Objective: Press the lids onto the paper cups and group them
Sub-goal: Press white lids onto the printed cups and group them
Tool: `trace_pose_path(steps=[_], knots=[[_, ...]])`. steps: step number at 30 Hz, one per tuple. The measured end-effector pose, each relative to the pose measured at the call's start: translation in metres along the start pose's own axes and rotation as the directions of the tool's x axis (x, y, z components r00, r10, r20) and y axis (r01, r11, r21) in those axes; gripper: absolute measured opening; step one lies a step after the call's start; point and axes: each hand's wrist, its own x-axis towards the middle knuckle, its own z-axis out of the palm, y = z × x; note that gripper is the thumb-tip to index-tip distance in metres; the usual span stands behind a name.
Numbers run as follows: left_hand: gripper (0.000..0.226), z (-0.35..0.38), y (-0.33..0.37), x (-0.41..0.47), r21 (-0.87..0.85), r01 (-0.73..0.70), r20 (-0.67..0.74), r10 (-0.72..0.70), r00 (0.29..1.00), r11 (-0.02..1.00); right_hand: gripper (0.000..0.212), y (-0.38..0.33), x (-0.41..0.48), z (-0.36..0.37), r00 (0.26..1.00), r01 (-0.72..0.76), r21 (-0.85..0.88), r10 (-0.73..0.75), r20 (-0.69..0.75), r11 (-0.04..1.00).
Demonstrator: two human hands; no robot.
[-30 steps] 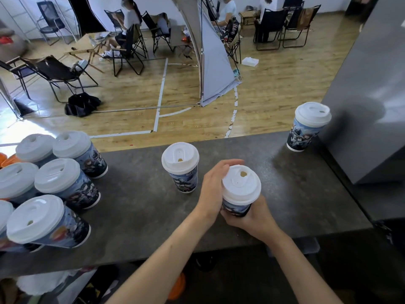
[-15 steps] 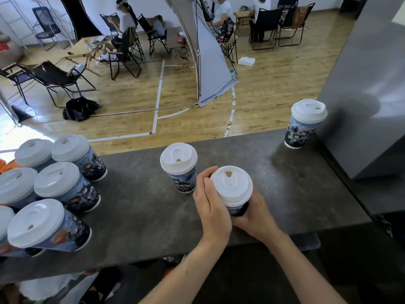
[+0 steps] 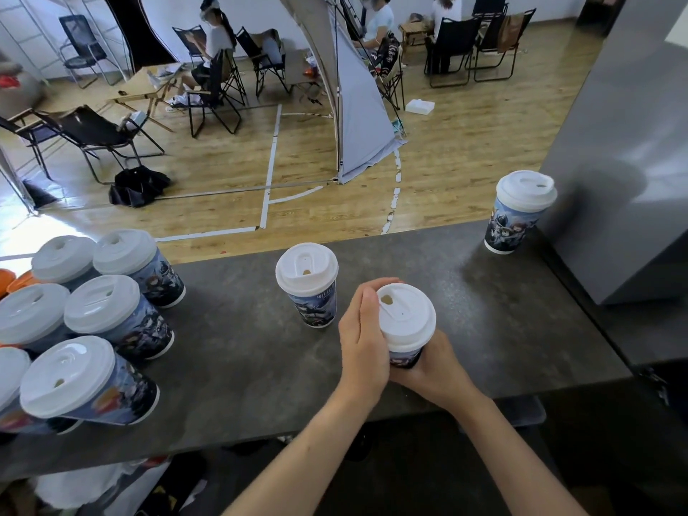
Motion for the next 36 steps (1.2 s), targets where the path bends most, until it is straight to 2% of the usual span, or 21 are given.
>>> trace_pose_path(steps=[3, 5, 8, 11, 13, 15, 18, 21, 23, 25, 27, 29, 31, 32, 34, 36], knots=[[0.040, 0.007, 0.001, -0.007, -0.001, -0.001, -0.056, 0.001, 0.998, 1.000, 0.102, 0.000, -0.001, -0.001, 1.000, 0.016, -0.009, -0.016, -0.009, 1.000], [0.040, 0.003, 0.002, -0.007, -0.047, 0.031, -0.020, -0.032, 0.999, 0.998, 0.098, 0.002, -0.001, -0.002, 0.999, 0.017, -0.010, -0.018, -0.028, 1.000], [0.037, -0.012, 0.008, 0.010, -0.060, 0.126, 0.119, -0.119, 0.986, 0.990, 0.092, 0.004, 0.000, -0.003, 0.999, 0.016, -0.023, -0.017, -0.030, 1.000], [0.037, -0.017, 0.019, 0.030, 0.003, 0.232, 0.318, -0.221, 0.922, 0.973, 0.090, 0.005, 0.001, -0.005, 1.000, 0.025, -0.037, -0.025, -0.007, 0.999], [0.041, -0.016, 0.021, 0.034, 0.058, 0.279, 0.363, -0.281, 0.889, 0.959, 0.089, 0.005, 0.000, -0.005, 1.000, 0.030, -0.035, -0.030, -0.002, 0.999], [0.042, -0.014, 0.020, 0.033, 0.088, 0.280, 0.324, -0.293, 0.900, 0.956, 0.089, 0.002, 0.000, -0.004, 1.000, 0.028, -0.032, -0.028, -0.007, 0.999], [0.040, -0.009, 0.017, 0.026, 0.012, 0.229, 0.216, -0.226, 0.950, 0.973, 0.087, 0.001, 0.002, -0.004, 1.000, 0.028, -0.025, -0.028, 0.007, 0.999], [0.037, -0.004, 0.007, 0.009, -0.005, 0.119, 0.003, -0.119, 0.993, 0.993, 0.097, 0.003, 0.002, -0.002, 1.000, -0.004, 0.001, 0.004, 0.000, 1.000], [0.037, 0.000, 0.001, -0.003, 0.030, 0.062, -0.107, -0.059, 0.993, 0.998, 0.105, 0.005, 0.002, -0.003, 1.000, -0.009, -0.012, 0.009, 0.001, 1.000], [0.037, 0.001, 0.002, -0.005, 0.033, 0.067, -0.129, -0.062, 0.990, 0.997, 0.105, 0.006, 0.001, -0.003, 1.000, -0.003, -0.026, 0.003, -0.001, 1.000], [0.035, -0.003, 0.007, 0.007, 0.038, 0.116, -0.037, -0.114, 0.993, 0.993, 0.100, 0.007, 0.002, -0.005, 1.000, -0.024, -0.028, 0.023, -0.016, 0.999], [0.034, -0.010, 0.018, 0.025, 0.061, 0.169, 0.164, -0.177, 0.970, 0.984, 0.094, 0.008, 0.002, -0.005, 1.000, -0.029, -0.050, 0.029, -0.011, 0.998], [0.035, -0.016, 0.026, 0.040, 0.087, 0.241, 0.357, -0.256, 0.898, 0.967, 0.086, 0.009, 0.002, -0.005, 0.999, -0.034, -0.076, 0.034, 0.000, 0.997], [0.036, -0.018, 0.028, 0.042, 0.106, 0.280, 0.405, -0.298, 0.864, 0.954, 0.084, 0.010, 0.001, -0.006, 0.999, -0.038, -0.084, 0.039, 0.004, 0.996], [0.038, -0.020, 0.027, 0.042, 0.126, 0.306, 0.405, -0.331, 0.852, 0.943, 0.081, 0.011, 0.000, -0.006, 0.999, -0.042, -0.093, 0.043, 0.016, 0.995], [0.039, -0.017, 0.023, 0.034, 0.084, 0.272, 0.328, -0.284, 0.901, 0.959, 0.079, 0.009, 0.000, -0.005, 0.998, -0.040, -0.087, 0.043, 0.037, 0.995]])
